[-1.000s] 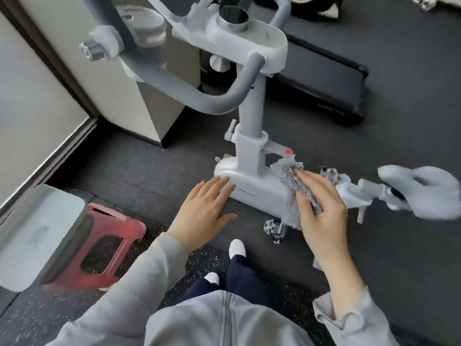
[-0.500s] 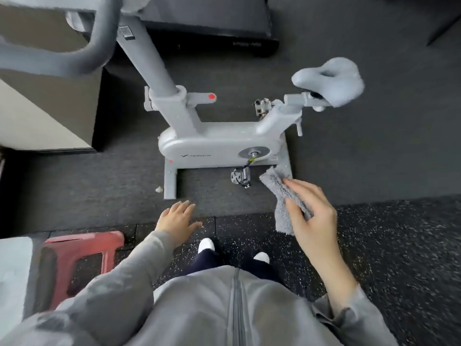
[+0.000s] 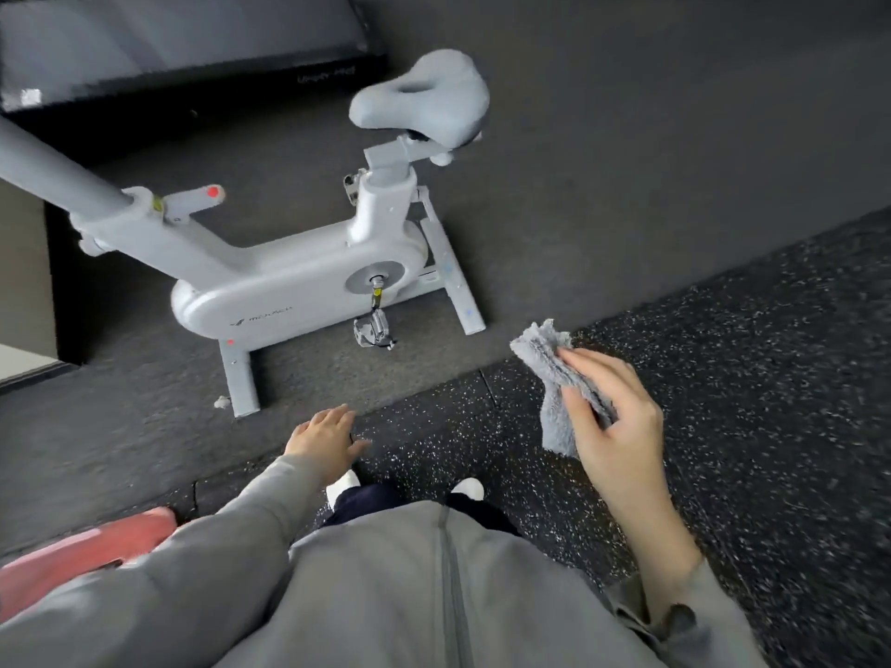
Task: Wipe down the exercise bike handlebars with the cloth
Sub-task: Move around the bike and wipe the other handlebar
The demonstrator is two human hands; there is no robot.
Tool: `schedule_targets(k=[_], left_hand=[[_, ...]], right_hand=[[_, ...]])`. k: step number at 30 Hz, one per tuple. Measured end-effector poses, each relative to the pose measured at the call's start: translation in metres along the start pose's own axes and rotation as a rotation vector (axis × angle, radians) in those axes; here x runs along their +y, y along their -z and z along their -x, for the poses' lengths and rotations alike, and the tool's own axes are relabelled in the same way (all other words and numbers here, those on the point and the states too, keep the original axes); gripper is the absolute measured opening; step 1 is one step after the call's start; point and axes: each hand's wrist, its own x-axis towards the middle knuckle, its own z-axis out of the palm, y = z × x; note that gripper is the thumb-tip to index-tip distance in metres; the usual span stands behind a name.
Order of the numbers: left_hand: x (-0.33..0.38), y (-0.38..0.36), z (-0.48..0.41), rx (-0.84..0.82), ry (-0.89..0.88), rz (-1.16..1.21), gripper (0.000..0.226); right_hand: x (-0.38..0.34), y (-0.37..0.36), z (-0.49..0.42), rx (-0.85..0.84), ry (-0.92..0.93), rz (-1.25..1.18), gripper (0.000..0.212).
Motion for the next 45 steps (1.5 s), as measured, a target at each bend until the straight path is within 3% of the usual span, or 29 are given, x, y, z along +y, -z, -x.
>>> schedule_targets(k=[6,16,26,34,45], left_hand=[[0.096,0.008,-0.024,-0.017,-0.098,-0.121,0.065],[0.200,0.053,-0.082,-0.013,-0.206,-0.256,0.060],[0.299,0.114,-0.203,-0.096,-0.188,-0.144,0.061],[0.366,0.181,-0.264,-0.011,-0.192,-0.009,0.059],[0.401,0.222,-0.332,-0.046,0.123,0.113,0.059]], right_hand=[[0.052,0.082,0.013,0.166,-0.149,0.024,0.036],[0.099,0.136,-0.002,0.352,-0.322,-0.029,0.042],[0.158,0.172,-0.148,0.253,-0.292,0.035,0.039],[0.187,0.198,-0.273,0.163,-0.189,0.055,0.037],[0.263,0.231,-0.453,0.023,0.008,-0.005,0.038]])
